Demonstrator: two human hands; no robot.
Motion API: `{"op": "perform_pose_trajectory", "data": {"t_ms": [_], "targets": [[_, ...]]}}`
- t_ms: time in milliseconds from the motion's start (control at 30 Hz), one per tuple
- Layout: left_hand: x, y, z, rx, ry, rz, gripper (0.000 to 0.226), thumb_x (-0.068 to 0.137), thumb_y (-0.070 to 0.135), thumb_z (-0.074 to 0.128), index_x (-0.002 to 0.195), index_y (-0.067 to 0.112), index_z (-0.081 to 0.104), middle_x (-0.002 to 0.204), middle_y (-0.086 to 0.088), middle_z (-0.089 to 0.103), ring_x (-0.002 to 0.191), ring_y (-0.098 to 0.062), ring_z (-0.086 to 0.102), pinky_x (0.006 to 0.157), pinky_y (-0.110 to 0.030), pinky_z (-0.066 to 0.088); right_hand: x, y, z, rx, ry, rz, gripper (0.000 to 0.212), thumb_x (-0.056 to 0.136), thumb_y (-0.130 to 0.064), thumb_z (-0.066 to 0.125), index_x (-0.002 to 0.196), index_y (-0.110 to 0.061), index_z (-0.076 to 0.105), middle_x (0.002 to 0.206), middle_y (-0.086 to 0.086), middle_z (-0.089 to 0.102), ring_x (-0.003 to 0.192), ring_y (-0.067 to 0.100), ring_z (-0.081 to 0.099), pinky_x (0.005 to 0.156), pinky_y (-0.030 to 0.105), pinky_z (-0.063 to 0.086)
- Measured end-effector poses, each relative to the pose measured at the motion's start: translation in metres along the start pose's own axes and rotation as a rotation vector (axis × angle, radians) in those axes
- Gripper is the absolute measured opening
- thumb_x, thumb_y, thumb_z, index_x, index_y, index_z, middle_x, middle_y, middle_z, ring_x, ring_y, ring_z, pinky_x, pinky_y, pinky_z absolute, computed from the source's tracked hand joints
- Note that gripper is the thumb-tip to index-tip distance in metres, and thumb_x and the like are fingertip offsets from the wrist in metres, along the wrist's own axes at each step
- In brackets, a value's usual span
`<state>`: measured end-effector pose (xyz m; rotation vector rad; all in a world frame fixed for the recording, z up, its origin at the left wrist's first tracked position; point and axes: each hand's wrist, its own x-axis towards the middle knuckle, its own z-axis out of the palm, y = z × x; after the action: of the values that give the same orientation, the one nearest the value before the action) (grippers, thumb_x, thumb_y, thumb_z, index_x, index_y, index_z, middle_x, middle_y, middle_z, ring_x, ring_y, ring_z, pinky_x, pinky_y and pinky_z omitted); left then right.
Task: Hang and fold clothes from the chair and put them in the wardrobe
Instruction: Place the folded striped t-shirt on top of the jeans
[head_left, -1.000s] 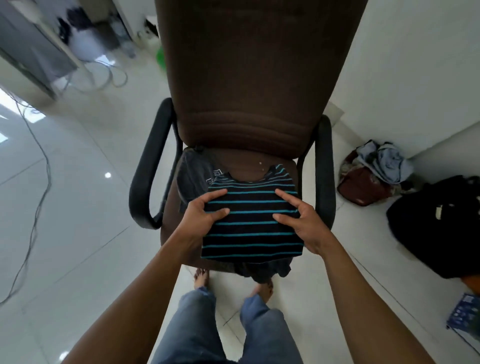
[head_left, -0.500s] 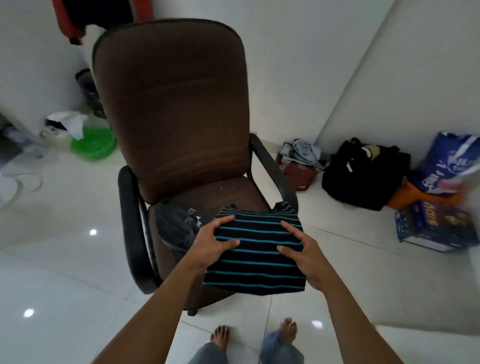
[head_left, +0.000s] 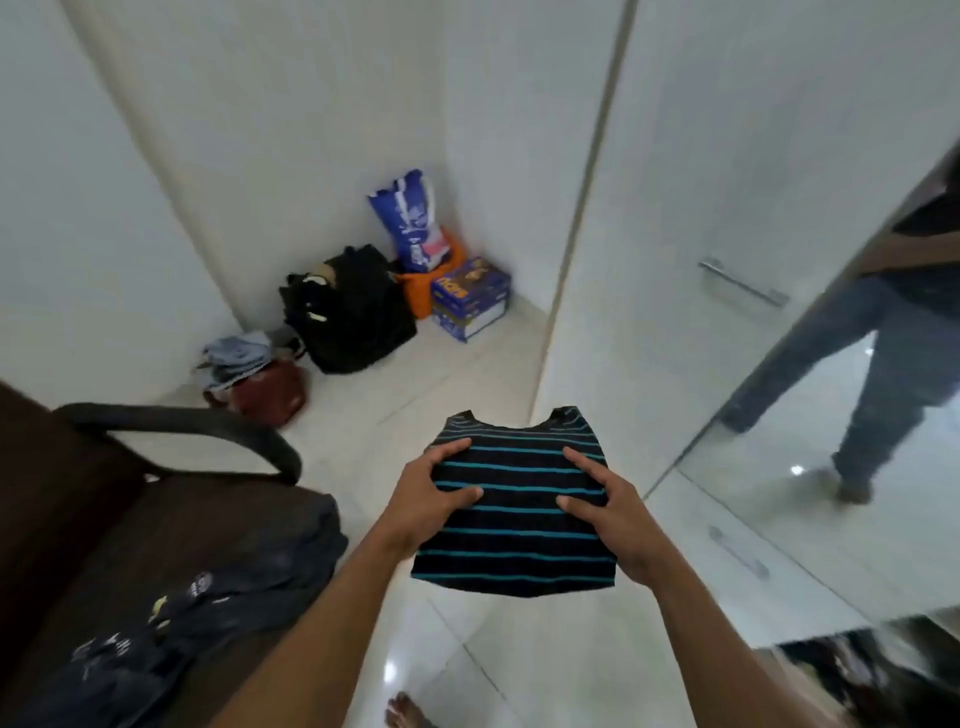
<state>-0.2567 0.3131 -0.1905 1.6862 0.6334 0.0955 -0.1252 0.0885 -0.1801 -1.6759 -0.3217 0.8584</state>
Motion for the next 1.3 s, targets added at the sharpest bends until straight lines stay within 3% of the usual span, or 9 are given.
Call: {"op": "perform_pose_trajectory", "data": {"t_ms": [167, 300, 400, 600, 700, 833, 967, 1167, 1300], "targets": [[-0.036, 0.037, 0.162, 0.055, -0.297, 0.1, 0.069, 0.08, 0.015, 0.083, 0.139, 0.033, 0.054, 0.13, 0.01, 0.055, 0.11, 0.002, 0.056, 0.088, -0.011, 0.05, -0.137, 0.054, -0.123, 0.081, 0.296, 0.011, 0.058, 0.088, -0.01, 0.073, 0.135, -0.04, 0.057, 0.13, -0.008, 0.059, 0.114, 0.015, 0.063, 0.095, 0.037, 0.057], [-0.101, 0.064, 0.302, 0.115, -0.528, 0.191, 0.069, 0.08, 0.016, 0.082, 0.141, 0.031, 0.052, 0.126, 0.015, 0.056, 0.107, 0.006, 0.056, 0.081, -0.007, 0.048, -0.279, 0.091, -0.208, 0.172, 0.531, 0.013, 0.058, 0.088, -0.003, 0.071, 0.135, -0.035, 0.058, 0.127, -0.007, 0.061, 0.108, 0.01, 0.065, 0.083, 0.026, 0.058], [-0.144, 0.092, 0.389, 0.151, -0.661, 0.273, 0.07, 0.081, 0.019, 0.082, 0.142, 0.03, 0.051, 0.13, 0.01, 0.056, 0.109, 0.002, 0.056, 0.085, -0.012, 0.049, -0.367, 0.108, -0.26, 0.16, 0.682, -0.002, 0.057, 0.088, -0.007, 0.073, 0.134, -0.038, 0.059, 0.127, -0.007, 0.06, 0.109, 0.012, 0.064, 0.082, 0.024, 0.058], [-0.205, 0.163, 0.511, 0.182, -0.854, 0.38, 0.072, 0.08, 0.021, 0.083, 0.142, 0.034, 0.049, 0.132, 0.007, 0.053, 0.118, -0.01, 0.056, 0.096, -0.022, 0.051, -0.486, 0.109, -0.343, 0.154, 0.893, -0.075, 0.054, 0.088, -0.016, 0.074, 0.131, -0.045, 0.06, 0.132, -0.001, 0.059, 0.113, 0.02, 0.064, 0.094, 0.037, 0.057], [-0.217, 0.206, 0.55, 0.149, -0.896, 0.435, 0.071, 0.081, 0.015, 0.081, 0.143, 0.029, 0.049, 0.127, 0.006, 0.057, 0.108, -0.002, 0.058, 0.081, -0.011, 0.052, -0.515, 0.091, -0.379, 0.144, 0.961, -0.123, 0.054, 0.09, -0.012, 0.072, 0.134, -0.04, 0.059, 0.131, 0.001, 0.06, 0.111, 0.019, 0.064, 0.088, 0.031, 0.058], [-0.211, 0.265, 0.594, 0.132, -0.936, 0.498, 0.072, 0.079, 0.02, 0.083, 0.142, 0.033, 0.051, 0.13, 0.004, 0.057, 0.114, -0.012, 0.059, 0.101, -0.033, 0.052, -0.534, 0.056, -0.429, 0.172, 1.009, -0.169, 0.053, 0.091, -0.012, 0.07, 0.134, -0.04, 0.058, 0.127, 0.002, 0.06, 0.108, 0.023, 0.067, 0.081, 0.033, 0.06], [-0.191, 0.323, 0.637, 0.121, -0.908, 0.529, 0.078, 0.078, 0.024, 0.084, 0.145, 0.031, 0.046, 0.13, 0.003, 0.056, 0.115, -0.014, 0.058, 0.105, -0.038, 0.049, -0.536, 0.013, -0.483, 0.146, 1.08, -0.207, 0.05, 0.091, -0.01, 0.07, 0.133, -0.035, 0.06, 0.12, 0.003, 0.064, 0.102, 0.023, 0.07, 0.077, 0.031, 0.061], [-0.142, 0.418, 0.71, 0.037, -0.891, 0.631, 0.082, 0.081, 0.018, 0.081, 0.151, 0.022, 0.039, 0.137, 0.003, 0.054, 0.109, -0.008, 0.055, 0.083, -0.012, 0.047, -0.507, -0.062, -0.597, 0.026, 1.11, -0.275, 0.047, 0.092, -0.01, 0.069, 0.131, -0.035, 0.063, 0.123, 0.003, 0.068, 0.101, 0.019, 0.072, 0.086, 0.034, 0.059], [-0.099, 0.474, 0.759, -0.053, -0.868, 0.708, 0.088, 0.081, 0.016, 0.081, 0.154, 0.029, 0.033, 0.143, 0.004, 0.049, 0.12, -0.009, 0.053, 0.095, -0.017, 0.046, -0.481, -0.103, -0.673, -0.058, 1.135, -0.38, 0.051, 0.092, -0.007, 0.068, 0.133, -0.036, 0.06, 0.123, -0.002, 0.064, 0.103, 0.015, 0.07, 0.082, 0.026, 0.059]]}}
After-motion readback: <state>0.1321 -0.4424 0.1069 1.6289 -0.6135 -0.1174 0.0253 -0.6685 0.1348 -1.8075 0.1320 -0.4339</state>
